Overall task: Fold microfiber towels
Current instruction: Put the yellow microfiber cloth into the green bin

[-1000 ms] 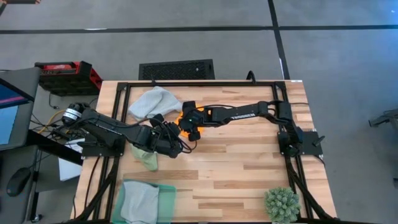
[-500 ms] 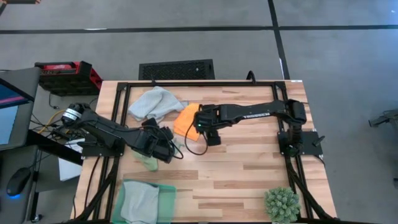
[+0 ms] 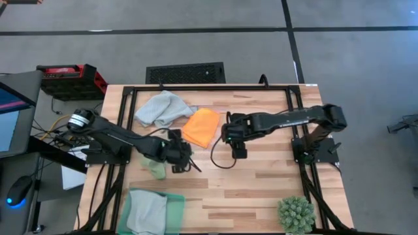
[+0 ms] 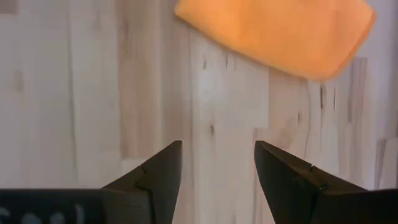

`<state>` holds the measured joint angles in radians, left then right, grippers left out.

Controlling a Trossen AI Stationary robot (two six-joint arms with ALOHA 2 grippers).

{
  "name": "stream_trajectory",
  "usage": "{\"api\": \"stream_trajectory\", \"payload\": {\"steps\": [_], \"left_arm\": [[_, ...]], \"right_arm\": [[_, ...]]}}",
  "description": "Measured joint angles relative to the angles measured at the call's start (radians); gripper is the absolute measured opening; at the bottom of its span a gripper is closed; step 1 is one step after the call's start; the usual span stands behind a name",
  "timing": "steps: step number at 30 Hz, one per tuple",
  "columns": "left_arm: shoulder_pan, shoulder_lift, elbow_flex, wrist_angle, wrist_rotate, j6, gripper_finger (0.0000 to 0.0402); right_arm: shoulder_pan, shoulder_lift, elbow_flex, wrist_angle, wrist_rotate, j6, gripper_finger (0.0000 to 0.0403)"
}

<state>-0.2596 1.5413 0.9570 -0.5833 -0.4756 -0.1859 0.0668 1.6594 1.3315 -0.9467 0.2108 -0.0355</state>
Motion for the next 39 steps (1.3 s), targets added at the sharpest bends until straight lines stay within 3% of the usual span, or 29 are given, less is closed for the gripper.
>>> {"api": "stream_trajectory", "payload": {"steps": [4, 11, 24, 32, 39], "left_arm": [[0.036, 0.071, -0.001, 0.113, 0.019, 0.176, 0.0178], [0.112, 0.173, -0.002, 0.242, 0.004, 0.305, 0.0178], [0.238, 0.215, 0.010, 0.286, 0.125, 0.375, 0.0178], [0.262, 0.261, 0.011, 0.338, 0.177, 0.398, 0.0178], [0.253, 0.301, 0.015, 0.347, 0.094, 0.379, 0.0178]], "right_arm": [[0.036, -0.034, -0.019, 0.011, 0.000, 0.010, 0.0223], [0.083, -0.048, -0.030, 0.004, 0.000, 0.028, 0.0223], [0.104, -0.049, -0.030, -0.011, 0.000, 0.028, 0.0223], [0.103, -0.049, -0.030, -0.011, 0.000, 0.028, 0.0223], [0.102, -0.049, -0.029, -0.013, 0.000, 0.028, 0.0223]]}}
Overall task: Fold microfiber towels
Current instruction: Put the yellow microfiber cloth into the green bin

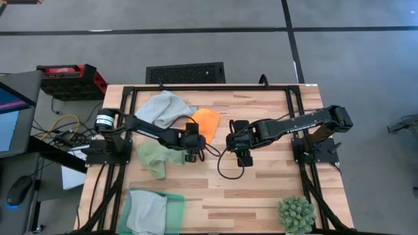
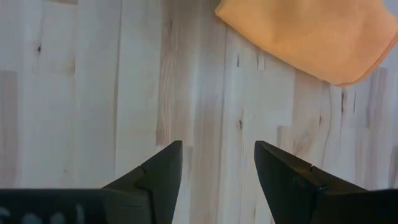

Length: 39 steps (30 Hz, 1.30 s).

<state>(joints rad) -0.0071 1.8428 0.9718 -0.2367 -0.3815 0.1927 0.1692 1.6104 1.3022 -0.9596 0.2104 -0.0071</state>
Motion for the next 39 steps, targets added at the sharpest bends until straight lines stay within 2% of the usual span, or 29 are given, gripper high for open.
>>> {"api": "stream_trajectory", "payload": {"steps": [3, 5, 13, 29, 39], "left_arm": [[0.000, 0.002, 0.000, -0.002, -0.012, -0.007, 0.0169], [0.000, 0.003, 0.000, -0.003, -0.016, -0.018, 0.0149], [0.001, 0.006, 0.002, -0.001, 0.028, -0.011, 0.0012], [-0.095, 0.008, 0.359, -0.572, 0.116, -0.223, 0.0002], [-0.269, -0.037, 0.487, -0.915, 0.207, -0.548, 0.0001]], "right_arm": [[0.000, 0.000, 0.000, 0.000, 0.000, 0.000, 0.0223], [0.000, 0.000, 0.000, -0.001, 0.000, 0.000, 0.0223], [0.001, -0.007, 0.000, -0.009, 0.038, 0.012, 0.0223], [0.018, -0.109, 0.000, -0.123, 0.084, 0.044, 0.0223], [0.089, -0.201, 0.000, -0.132, 0.102, 0.069, 0.0223]]}}
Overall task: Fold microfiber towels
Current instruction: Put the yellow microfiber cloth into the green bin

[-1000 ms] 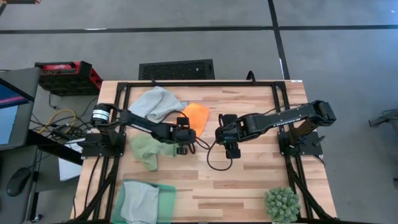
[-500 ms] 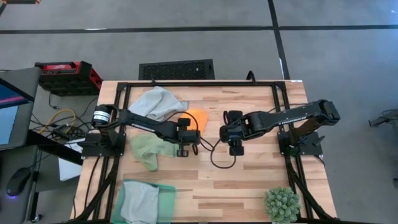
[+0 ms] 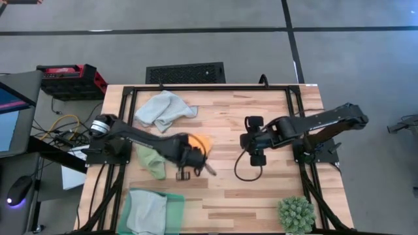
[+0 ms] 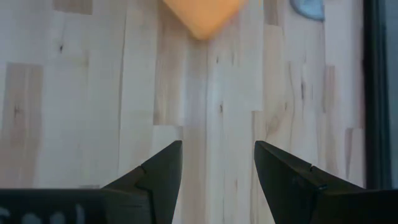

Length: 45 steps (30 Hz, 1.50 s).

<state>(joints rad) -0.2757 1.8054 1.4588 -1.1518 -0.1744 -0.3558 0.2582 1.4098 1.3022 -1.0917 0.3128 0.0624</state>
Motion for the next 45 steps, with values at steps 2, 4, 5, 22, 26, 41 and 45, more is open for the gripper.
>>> {"api": "stream_trajectory", "payload": {"steps": [2, 4, 5, 22, 26, 41, 45], "left_arm": [[-0.049, -0.018, 0.001, -0.037, 0.016, -0.086, 0.0000], [-0.099, -0.035, 0.001, -0.067, 0.021, -0.177, 0.0000], [-0.124, -0.042, 0.001, -0.078, 0.021, -0.220, 0.0000], [-0.537, -0.112, 0.001, -0.133, 0.048, -0.886, 0.0000], [-0.605, -0.112, 0.001, -0.102, 0.047, -0.985, 0.0000], [-0.713, -0.059, -0.051, 0.124, 0.062, -1.074, 0.0000], [-0.721, -0.016, -0.051, 0.172, 0.100, -1.070, 0.0000]], "right_arm": [[0.016, -0.009, 0.000, -0.001, 0.023, 0.001, 0.0223], [0.027, -0.012, 0.000, -0.001, 0.041, 0.002, 0.0223], [0.032, -0.011, 0.000, -0.001, 0.046, 0.004, 0.0223], [0.056, -0.010, 0.000, 0.014, 0.060, 0.062, 0.0223], [0.056, -0.010, 0.000, 0.037, 0.060, 0.062, 0.0223], [0.056, -0.010, 0.000, 0.092, -0.117, 0.062, 0.0223], [0.056, -0.010, 0.000, 0.092, -0.121, 0.062, 0.0223]]}}
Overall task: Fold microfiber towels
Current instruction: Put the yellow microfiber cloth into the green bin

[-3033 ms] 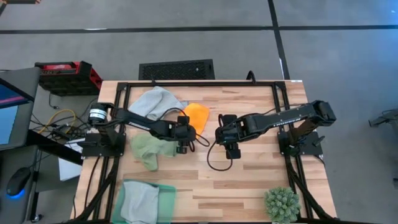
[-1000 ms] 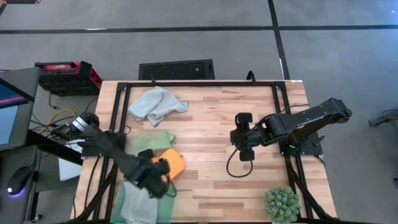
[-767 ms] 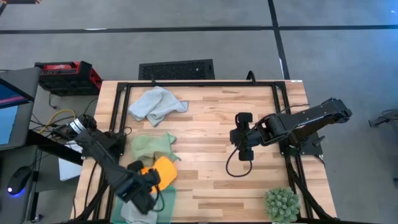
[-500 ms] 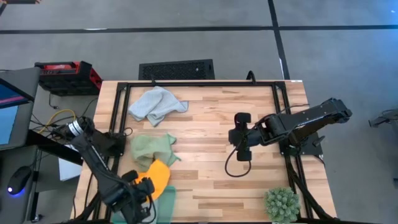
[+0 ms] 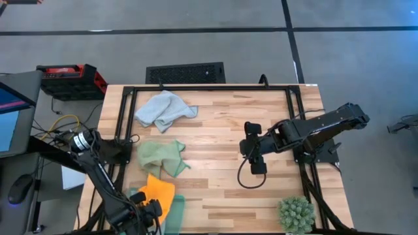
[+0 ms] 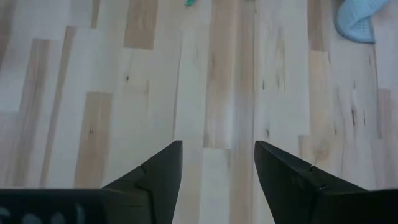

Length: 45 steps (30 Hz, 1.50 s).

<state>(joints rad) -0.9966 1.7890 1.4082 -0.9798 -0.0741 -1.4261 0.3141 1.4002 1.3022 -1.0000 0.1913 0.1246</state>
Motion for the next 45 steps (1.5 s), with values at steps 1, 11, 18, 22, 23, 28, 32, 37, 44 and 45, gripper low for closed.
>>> {"api": "stream_trajectory", "payload": {"steps": [1, 11, 18, 22, 23, 28, 32, 37, 44, 45], "left_arm": [[0.000, 0.007, 0.000, 0.010, 0.010, 0.000, 0.0000], [-0.001, 0.063, 0.000, 0.122, 0.096, -0.053, 0.0000], [-0.001, 0.063, 0.000, 0.148, 0.130, -0.097, 0.0000], [-0.001, 0.063, 0.000, 0.150, 0.148, -0.104, 0.0000], [-0.001, 0.063, 0.000, 0.148, 0.148, -0.104, 0.0000], [0.002, 0.063, 0.000, 0.142, 0.122, -0.085, 0.0003], [0.005, 0.063, 0.000, 0.141, 0.121, -0.083, 0.0019], [0.005, 0.063, 0.000, 0.141, 0.121, -0.102, 0.0055], [0.009, 0.063, 0.000, 0.141, 0.184, -0.122, 0.0121], [0.013, 0.063, 0.000, 0.141, 0.219, -0.121, 0.0129]], "right_arm": [[0.000, 0.000, 0.000, 0.000, 0.000, 0.000, 0.0223], [0.000, 0.000, 0.000, 0.007, 0.000, -0.001, 0.0223], [0.000, 0.000, 0.000, 0.011, -0.070, -0.002, 0.0223], [0.000, 0.000, 0.000, 0.011, -0.113, -0.004, 0.0223], [0.000, 0.000, 0.000, 0.012, -0.118, -0.009, 0.0223], [0.000, 0.000, 0.000, 0.020, -0.119, -0.019, 0.0223], [0.000, 0.000, 0.000, 0.021, -0.119, -0.020, 0.0223], [0.000, 0.000, 0.000, 0.021, -0.119, -0.020, 0.0223], [0.000, 0.000, 0.000, 0.020, -0.115, -0.020, 0.0223], [0.000, 0.000, 0.000, 0.020, -0.115, -0.020, 0.0223]]}}
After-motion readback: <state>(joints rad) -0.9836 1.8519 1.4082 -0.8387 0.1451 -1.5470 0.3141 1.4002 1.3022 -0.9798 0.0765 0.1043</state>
